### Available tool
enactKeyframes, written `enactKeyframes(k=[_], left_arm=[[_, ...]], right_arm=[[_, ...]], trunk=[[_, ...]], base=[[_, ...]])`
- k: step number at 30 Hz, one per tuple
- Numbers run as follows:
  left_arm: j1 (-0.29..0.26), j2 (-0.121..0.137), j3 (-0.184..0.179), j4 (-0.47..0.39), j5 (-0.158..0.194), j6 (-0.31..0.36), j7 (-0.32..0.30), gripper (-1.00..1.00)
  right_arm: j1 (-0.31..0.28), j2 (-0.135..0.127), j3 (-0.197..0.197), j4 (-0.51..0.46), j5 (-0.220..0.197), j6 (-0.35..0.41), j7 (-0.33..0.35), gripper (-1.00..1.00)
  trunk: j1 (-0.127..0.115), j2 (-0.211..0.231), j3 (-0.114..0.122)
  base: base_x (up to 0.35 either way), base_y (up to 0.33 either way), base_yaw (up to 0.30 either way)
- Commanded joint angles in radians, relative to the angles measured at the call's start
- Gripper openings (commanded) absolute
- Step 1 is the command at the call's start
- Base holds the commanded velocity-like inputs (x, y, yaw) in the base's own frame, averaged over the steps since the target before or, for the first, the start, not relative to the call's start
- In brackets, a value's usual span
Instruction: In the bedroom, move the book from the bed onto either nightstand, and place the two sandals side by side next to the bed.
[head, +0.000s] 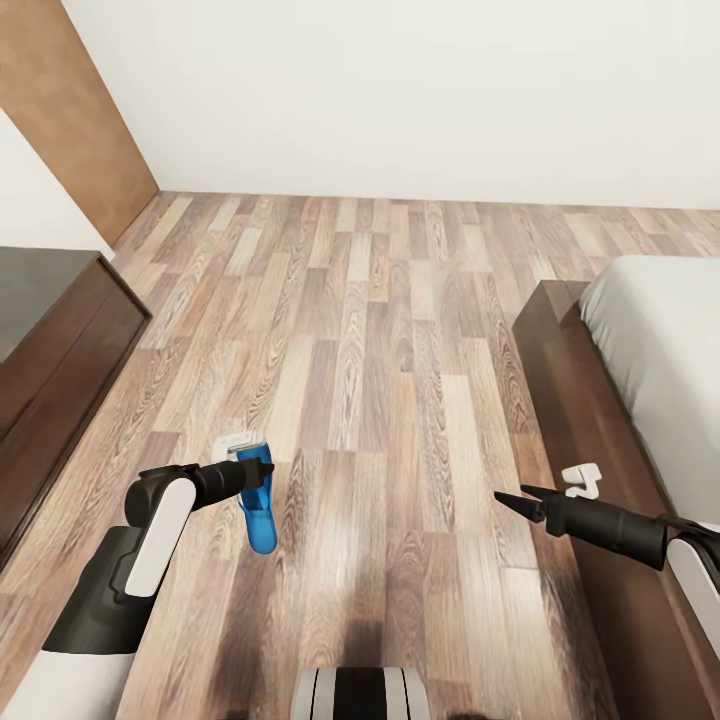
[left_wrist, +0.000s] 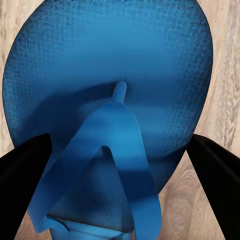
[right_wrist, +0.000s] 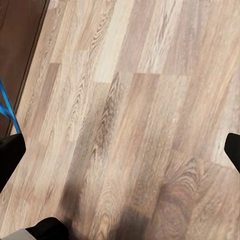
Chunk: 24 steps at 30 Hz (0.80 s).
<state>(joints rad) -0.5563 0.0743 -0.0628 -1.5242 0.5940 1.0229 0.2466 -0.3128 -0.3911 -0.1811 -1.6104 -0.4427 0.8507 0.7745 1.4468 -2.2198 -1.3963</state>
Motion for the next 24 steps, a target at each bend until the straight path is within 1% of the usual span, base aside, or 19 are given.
enactKeyframes(k=[1,24], left_arm=[[-0.001,0.001,-0.002,-0.001,0.01,0.002,0.01,-1.0],[0.005,-0.001,-0.002,0.006,0.009,-0.003,0.007,-1.0]], right_arm=[[-0.001,0.0,-0.001,0.0,-0.001,0.005,0.003,1.0],[0.0,0.0,0.0,-0.002,-0.001,0.007,0.001,1.0]], trunk=[[0.0,0.0,0.001],[0.0,0.0,0.038]], base=[[0.0,0.0,0.0],[0.0,0.0,0.0]])
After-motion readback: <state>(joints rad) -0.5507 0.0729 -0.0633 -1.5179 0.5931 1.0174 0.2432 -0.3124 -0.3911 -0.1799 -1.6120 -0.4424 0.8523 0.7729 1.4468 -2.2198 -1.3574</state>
